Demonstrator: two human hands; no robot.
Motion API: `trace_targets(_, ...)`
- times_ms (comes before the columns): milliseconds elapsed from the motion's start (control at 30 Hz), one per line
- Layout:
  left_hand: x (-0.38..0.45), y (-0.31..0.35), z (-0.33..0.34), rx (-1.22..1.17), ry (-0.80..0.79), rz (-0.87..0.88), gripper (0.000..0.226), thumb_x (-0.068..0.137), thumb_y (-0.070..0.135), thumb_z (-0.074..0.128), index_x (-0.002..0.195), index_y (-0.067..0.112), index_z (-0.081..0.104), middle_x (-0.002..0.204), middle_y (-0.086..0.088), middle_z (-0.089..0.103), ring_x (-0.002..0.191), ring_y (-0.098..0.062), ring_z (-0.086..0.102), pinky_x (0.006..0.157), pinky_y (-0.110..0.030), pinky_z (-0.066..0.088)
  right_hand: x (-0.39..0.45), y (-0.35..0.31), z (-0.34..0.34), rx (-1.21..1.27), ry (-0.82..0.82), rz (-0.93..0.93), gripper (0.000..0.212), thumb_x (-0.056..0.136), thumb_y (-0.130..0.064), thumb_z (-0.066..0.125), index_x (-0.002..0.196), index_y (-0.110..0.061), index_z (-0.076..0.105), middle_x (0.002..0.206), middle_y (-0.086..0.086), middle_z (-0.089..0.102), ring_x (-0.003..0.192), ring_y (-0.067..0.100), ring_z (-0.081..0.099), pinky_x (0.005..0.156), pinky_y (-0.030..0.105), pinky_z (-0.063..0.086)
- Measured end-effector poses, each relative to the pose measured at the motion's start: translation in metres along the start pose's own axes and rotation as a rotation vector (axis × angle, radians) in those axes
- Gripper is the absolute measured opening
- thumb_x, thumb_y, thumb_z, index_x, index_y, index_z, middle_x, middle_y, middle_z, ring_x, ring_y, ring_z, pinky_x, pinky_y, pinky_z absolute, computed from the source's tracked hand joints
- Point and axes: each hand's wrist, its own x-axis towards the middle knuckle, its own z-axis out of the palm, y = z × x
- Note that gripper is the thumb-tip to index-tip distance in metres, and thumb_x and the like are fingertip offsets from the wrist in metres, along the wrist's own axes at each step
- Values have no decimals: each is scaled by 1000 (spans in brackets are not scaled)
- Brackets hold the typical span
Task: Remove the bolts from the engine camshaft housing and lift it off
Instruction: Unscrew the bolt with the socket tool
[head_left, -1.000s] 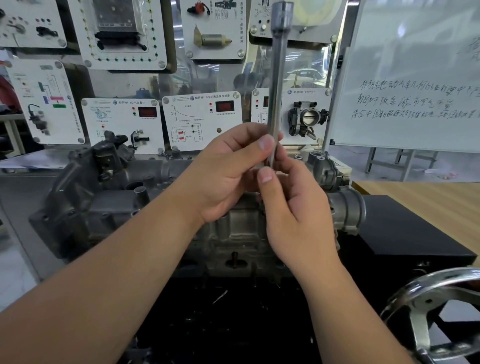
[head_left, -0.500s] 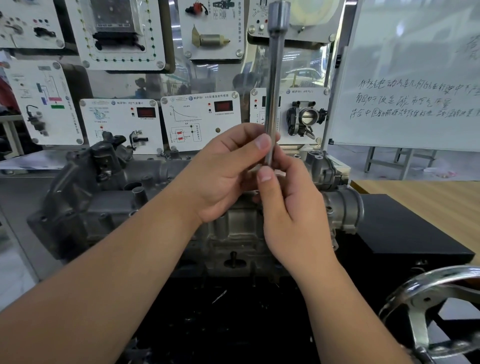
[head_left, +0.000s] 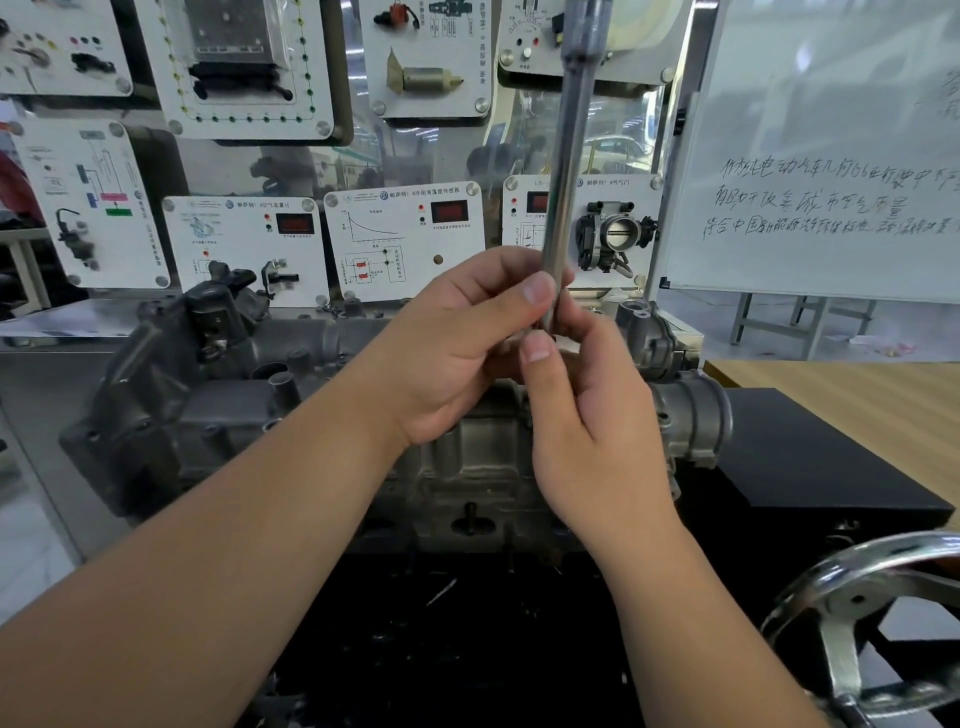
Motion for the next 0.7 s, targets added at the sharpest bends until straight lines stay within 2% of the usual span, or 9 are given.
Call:
trace_targets(67, 0, -1, -1, -38, 9, 28, 21, 87, 11, 62, 79, 24, 76, 78, 3, 71, 76, -9, 67, 77, -27, 57, 0, 1, 0, 32, 36, -20, 23, 89, -62, 51, 106, -47, 51, 91, -22, 70, 79, 2, 67, 70, 28, 54)
trace_targets(167, 1, -1, -2, -46, 6, 63, 16, 78, 9, 83, 79, 22, 73, 78, -1, 67, 74, -13, 63, 74, -30, 53, 0, 1, 0, 14, 79, -86, 13, 96, -43, 58, 105, -35, 63, 90, -17, 68, 73, 1, 64, 61, 14, 48)
trace_targets(233, 1, -1, -2, -34, 21, 52, 11, 83, 15, 81, 80, 25, 76, 80, 0, 67, 76, -12, 62, 78, -34, 48, 0, 0, -1, -18, 69, -84, 22, 98, -39, 53, 109, -27, 67, 86, -13, 68, 77, 1, 64, 63, 18, 49)
trace_targets(333, 1, 0, -1, -16, 28, 24, 29, 97, 26, 52, 89, 28, 80, 86, 3, 72, 83, -13, 64, 84, -39, 41, 1, -1, -1, -39, 27, -48, 29, 100, -40, 45, 112, -25, 68, 88, -14, 70, 83, 6, 67, 73, 34, 53)
trace_targets(433, 1, 1, -1, 13, 18, -3, 33, 96, 26, 49, 91, 30, 81, 84, 7, 73, 80, -8, 66, 76, -29, 45, 1, 1, -1, -4, 18, -15, 39, 100, -44, 42, 129, -28, 62, 110, -15, 73, 100, 7, 69, 85, 42, 56)
trace_targets(467, 0, 2, 0, 5, 25, -10, 31, 94, 25, 51, 89, 30, 81, 81, 7, 72, 78, -7, 66, 75, -27, 46, 1, 2, 0, -8, 20, -11, 42, 98, -49, 42, 134, -33, 58, 112, -16, 73, 102, 6, 69, 87, 42, 56)
trace_targets(567, 0, 0, -1, -40, 32, 15, 20, 90, 16, 61, 82, 23, 78, 78, 3, 70, 75, -9, 66, 77, -30, 54, -1, 2, 3, -23, 35, -9, 46, 86, -65, 50, 128, -48, 49, 100, -26, 70, 93, -1, 68, 82, 34, 56)
trace_targets(633, 0, -1, -2, -67, 23, 50, 12, 84, 9, 78, 82, 18, 72, 79, -2, 66, 76, -13, 64, 77, -31, 55, -1, 3, 3, -18, 80, -48, 32, 86, -61, 55, 113, -45, 57, 97, -27, 66, 83, -2, 65, 73, 24, 54)
trace_targets(700, 0, -1, -3, -67, 9, 58, 21, 68, 20, 89, 80, 19, 72, 81, -4, 63, 76, -16, 59, 77, -33, 51, -2, 3, 2, -16, 118, -81, 29, 92, -53, 53, 109, -32, 64, 90, -22, 66, 80, -3, 64, 66, 13, 47)
